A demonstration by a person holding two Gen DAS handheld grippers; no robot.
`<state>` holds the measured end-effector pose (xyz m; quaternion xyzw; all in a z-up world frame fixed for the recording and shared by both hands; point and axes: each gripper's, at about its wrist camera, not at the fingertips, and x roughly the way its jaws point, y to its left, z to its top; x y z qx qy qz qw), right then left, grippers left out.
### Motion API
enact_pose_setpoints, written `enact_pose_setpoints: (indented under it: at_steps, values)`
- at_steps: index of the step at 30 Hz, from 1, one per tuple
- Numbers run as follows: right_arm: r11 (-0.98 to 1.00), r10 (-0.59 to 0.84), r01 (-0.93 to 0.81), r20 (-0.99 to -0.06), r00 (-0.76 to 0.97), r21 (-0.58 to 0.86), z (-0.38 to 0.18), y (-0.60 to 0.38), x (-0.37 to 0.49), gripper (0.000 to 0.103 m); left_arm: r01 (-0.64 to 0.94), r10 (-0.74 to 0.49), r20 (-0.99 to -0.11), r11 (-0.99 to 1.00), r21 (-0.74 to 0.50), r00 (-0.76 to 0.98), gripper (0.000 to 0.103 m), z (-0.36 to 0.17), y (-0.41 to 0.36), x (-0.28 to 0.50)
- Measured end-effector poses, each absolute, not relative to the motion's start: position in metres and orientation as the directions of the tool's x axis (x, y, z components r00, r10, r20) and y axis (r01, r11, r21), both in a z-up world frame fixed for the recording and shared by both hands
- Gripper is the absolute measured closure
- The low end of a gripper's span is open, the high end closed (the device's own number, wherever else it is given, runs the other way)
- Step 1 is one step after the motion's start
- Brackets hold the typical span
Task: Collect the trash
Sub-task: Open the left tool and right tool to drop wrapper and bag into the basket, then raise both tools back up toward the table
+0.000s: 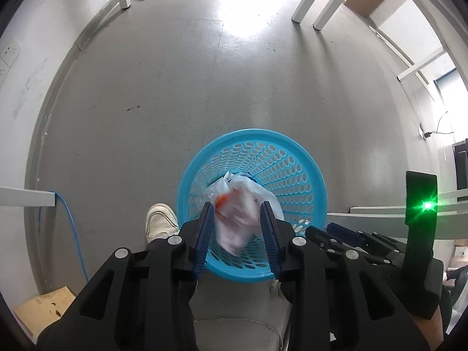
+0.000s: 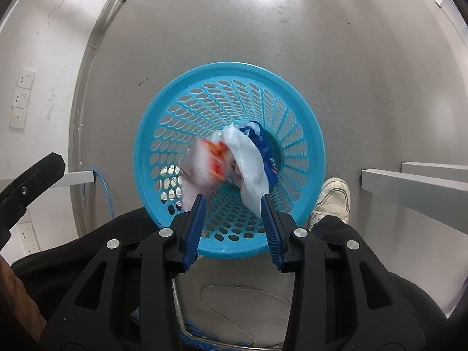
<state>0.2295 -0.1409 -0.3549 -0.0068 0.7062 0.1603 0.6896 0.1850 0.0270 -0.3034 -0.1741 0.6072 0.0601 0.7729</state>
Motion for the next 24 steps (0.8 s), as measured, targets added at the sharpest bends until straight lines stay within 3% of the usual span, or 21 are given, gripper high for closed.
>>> enact_pose_setpoints:
  at_steps: [18,22,24]
  values:
    - [0.944,0.164,-0.301,-0.984,0.068,0.136,-0.311,-0.152,0.197,0.059,-0.385,-0.093,-0.958,0.902,-0.196,0.271,0.067,-0.286,0.040,0.153]
    - [0.938,0.189,-0.314,-0.976,0.106,0.148,-0.295,-0.159,0.186,0.055,-0.352,-0.061,-0.946,0.919,-0.177,0.317,0.055,-0.271,0.031,0.138]
    - [0.931,0.206,-0.330,-0.971,0.120,0.157,-0.286,-0.161,0.180,0.055,-0.338,-0.046,-0.942,0.926,-0.165,0.332,0.055,-0.266,0.027,0.132]
